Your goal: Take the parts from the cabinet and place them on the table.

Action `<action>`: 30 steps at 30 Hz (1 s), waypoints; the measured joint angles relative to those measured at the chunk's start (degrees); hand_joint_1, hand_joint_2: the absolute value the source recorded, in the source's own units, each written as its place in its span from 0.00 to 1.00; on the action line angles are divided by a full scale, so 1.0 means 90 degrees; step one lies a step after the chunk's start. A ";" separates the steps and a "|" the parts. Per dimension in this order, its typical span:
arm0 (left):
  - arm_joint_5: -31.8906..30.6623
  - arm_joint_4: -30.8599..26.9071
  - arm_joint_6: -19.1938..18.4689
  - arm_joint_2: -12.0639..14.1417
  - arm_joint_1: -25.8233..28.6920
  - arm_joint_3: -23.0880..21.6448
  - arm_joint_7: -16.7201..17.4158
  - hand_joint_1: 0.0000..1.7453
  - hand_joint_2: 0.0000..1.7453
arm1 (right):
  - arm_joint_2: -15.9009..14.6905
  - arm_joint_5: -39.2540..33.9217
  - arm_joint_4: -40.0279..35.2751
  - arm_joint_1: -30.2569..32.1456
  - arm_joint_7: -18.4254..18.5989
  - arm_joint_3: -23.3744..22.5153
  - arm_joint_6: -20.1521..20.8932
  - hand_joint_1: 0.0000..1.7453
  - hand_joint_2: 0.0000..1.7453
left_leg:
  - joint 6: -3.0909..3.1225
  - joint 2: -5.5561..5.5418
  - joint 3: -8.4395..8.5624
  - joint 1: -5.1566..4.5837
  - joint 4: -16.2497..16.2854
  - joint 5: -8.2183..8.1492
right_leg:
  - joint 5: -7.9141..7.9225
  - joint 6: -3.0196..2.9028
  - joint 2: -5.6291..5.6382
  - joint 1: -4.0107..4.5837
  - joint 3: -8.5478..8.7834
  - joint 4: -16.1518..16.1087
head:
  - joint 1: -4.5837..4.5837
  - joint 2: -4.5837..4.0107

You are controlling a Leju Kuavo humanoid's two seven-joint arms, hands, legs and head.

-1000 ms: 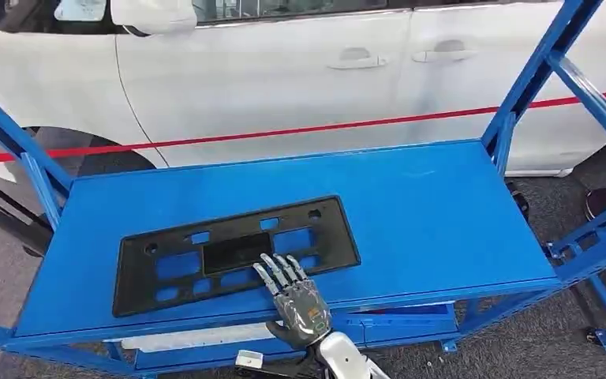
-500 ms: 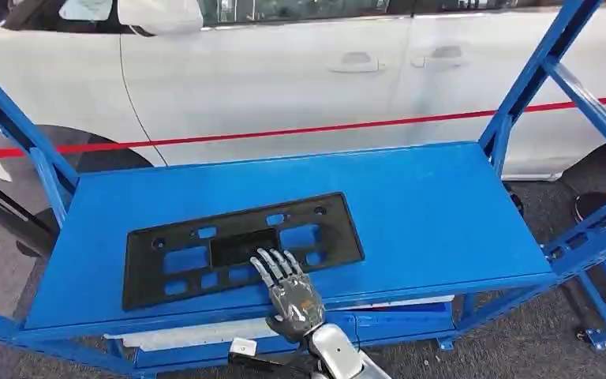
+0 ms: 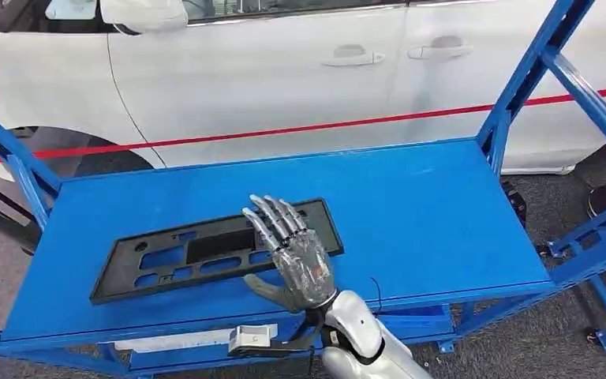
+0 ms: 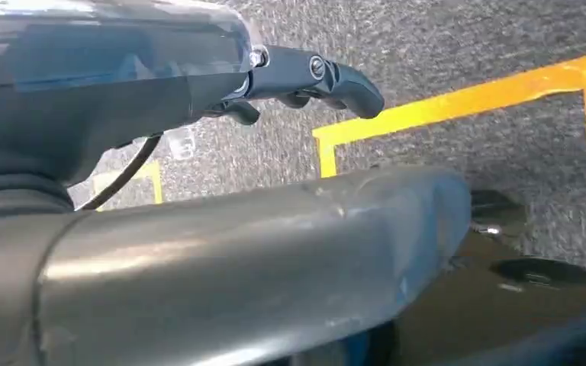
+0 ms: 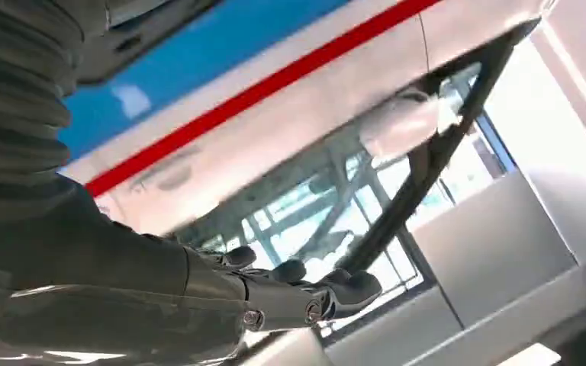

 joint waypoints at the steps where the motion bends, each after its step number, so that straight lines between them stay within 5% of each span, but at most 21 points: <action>1: 0.0007 0.0000 0.0000 0.0000 0.0015 0.0012 -0.0010 0.00 0.00 | -0.0123 0.0010 -0.0214 0.0068 -0.0039 -0.0002 -0.0087 0.00 1.00 | 0.0013 0.0000 -0.0129 0.0000 0.0144 0.0051 | -0.0022 -0.0006 0.0006 0.0016 0.0024 0.0001 | -0.0003 0.0000; 2: 0.0020 0.0000 0.0000 0.0000 0.0029 0.0024 -0.0010 0.00 0.00 | -0.0187 0.0024 -0.0357 0.0130 -0.0066 -0.0010 -0.0163 0.00 1.00 | 0.0039 0.0000 -0.0106 -0.0003 -0.0017 0.0258 | -0.0047 -0.0005 0.0018 0.0027 0.0063 0.0001 | 0.0000 0.0000; 5: -0.0002 0.0000 -0.0002 0.0000 0.0034 0.0049 -0.0017 0.00 0.00 | -0.0349 0.0170 -0.0788 0.0210 -0.0109 -0.0051 -0.0238 0.00 1.00 | 0.0189 0.0000 0.0464 -0.0046 -0.1498 0.1201 | -0.0152 0.0034 0.0051 0.0045 0.0220 -0.0006 | -0.0007 0.0000; 7: -0.0022 0.0000 -0.0019 0.0005 0.0010 0.0056 -0.0019 0.00 0.00 | -0.0376 0.0216 -0.0823 0.0225 -0.0104 -0.0068 -0.0143 0.00 1.00 | 0.0236 0.0007 0.0619 -0.0110 -0.1778 0.1048 | -0.0175 0.0113 0.0069 0.0068 0.0204 -0.0003 | -0.0012 0.0000; 9: -0.0060 0.0000 -0.0036 0.0005 -0.0013 0.0058 -0.0034 0.00 0.00 | -0.0373 0.0257 -0.0772 0.0255 -0.0085 -0.0075 -0.0070 0.00 1.00 | 0.0249 -0.0017 0.0577 -0.0126 -0.1765 0.1040 | -0.0160 0.0183 0.0037 0.0052 0.0207 -0.0058 | -0.0012 0.0000; 11: -0.0129 0.0000 -0.0036 0.0005 -0.0005 0.0058 -0.0032 0.00 0.00 | -0.0352 0.0467 -0.0642 0.0221 0.0019 -0.0075 0.0044 0.00 1.00 | 0.0318 -0.0010 0.0680 -0.0051 -0.1919 0.1094 | -0.0227 0.0256 0.0018 0.0049 0.0244 -0.0031 | 0.0000 0.0000; 12: -0.0182 0.0000 -0.0039 -0.0002 -0.0004 0.0056 -0.0029 0.00 0.00 | -0.0318 0.0575 -0.0467 0.0166 0.0090 -0.0075 0.0112 0.00 1.00 | 0.0358 -0.0011 0.0708 -0.0057 -0.1953 0.1095 | -0.0362 0.0263 0.0017 0.0063 0.0137 0.0197 | 0.0000 0.0000; 14: -0.0241 0.0000 -0.0053 -0.0007 -0.0026 0.0049 -0.0024 0.00 0.00 | -0.0237 0.0690 -0.0066 0.0092 0.0175 -0.0075 0.0146 0.00 1.00 | 0.0393 -0.0008 0.0709 -0.0072 -0.1956 0.1081 | -0.0787 0.0281 0.0019 0.0065 -0.0385 0.1140 | -0.0002 0.0000; 16: -0.0323 0.0000 -0.0073 -0.0007 -0.0026 0.0029 -0.0012 0.00 0.00 | -0.0164 0.0777 0.0334 0.0062 0.0289 -0.0075 0.0214 0.00 1.00 | 0.0416 -0.0024 0.0719 -0.0084 -0.1953 0.1061 | -0.0884 0.0301 0.0018 0.0063 -0.0801 0.1767 | 0.0002 0.0000; 18: -0.0437 0.0000 -0.0124 -0.0007 -0.0021 -0.0007 0.0049 0.00 0.00 | 0.0022 0.0840 0.0922 -0.0095 0.0445 -0.0075 0.0304 0.00 1.00 | 0.0402 -0.0033 0.0768 -0.0087 -0.1946 0.1031 | -0.0408 0.0286 0.0017 0.0062 -0.0685 0.1322 | 0.0000 0.0000; 20: -0.0507 0.0000 -0.0172 -0.0010 -0.0045 -0.0044 0.0070 0.00 0.00 | 0.0238 0.0845 0.1466 -0.0281 0.0520 -0.0075 0.0345 0.00 1.00 | 0.0362 -0.0039 0.0833 -0.0090 -0.1930 0.0978 | 0.0227 0.0223 0.0017 0.0067 -0.0222 0.0263 | 0.0005 0.0000; 24: -0.0520 0.0002 -0.0172 -0.0034 -0.0081 -0.0078 0.0102 0.00 0.00 | 0.0510 0.0840 0.2212 -0.0489 0.0563 -0.0073 0.0364 0.00 1.00 | 0.0227 -0.0043 0.0810 -0.0127 -0.1936 0.0956 | 0.0134 0.0121 0.0035 0.0123 -0.0119 -0.0046 | -0.0012 0.0000; 26: -0.0520 0.0002 -0.0170 -0.0032 -0.0096 -0.0085 0.0104 0.00 0.00 | 0.0608 0.0838 0.2379 -0.0547 0.0573 -0.0073 0.0365 0.00 1.00 | 0.0151 -0.0036 0.0796 -0.0105 -0.1901 0.0886 | 0.0177 0.0033 0.0029 0.0057 -0.0069 -0.0139 | -0.0007 0.0000; 27: -0.0520 0.0002 -0.0168 -0.0032 -0.0094 -0.0087 0.0104 0.00 0.00 | 0.0649 0.0833 0.2461 -0.0585 0.0581 -0.0073 0.0365 0.00 1.00 | 0.0115 -0.0028 0.0752 -0.0099 -0.1721 0.0772 | 0.0172 0.0006 0.0027 0.0060 -0.0035 -0.0163 | -0.0044 0.0000; 30: -0.0546 0.0002 -0.0163 -0.0032 -0.0097 -0.0100 0.0104 0.00 0.00 | 0.0756 0.0784 0.2755 -0.0657 0.0576 -0.0073 0.0527 0.00 1.00 | 0.0028 -0.0028 0.0053 -0.0068 -0.0324 0.0157 | 0.0140 -0.0061 -0.0001 0.0065 -0.0010 -0.0157 | -0.0070 -0.0002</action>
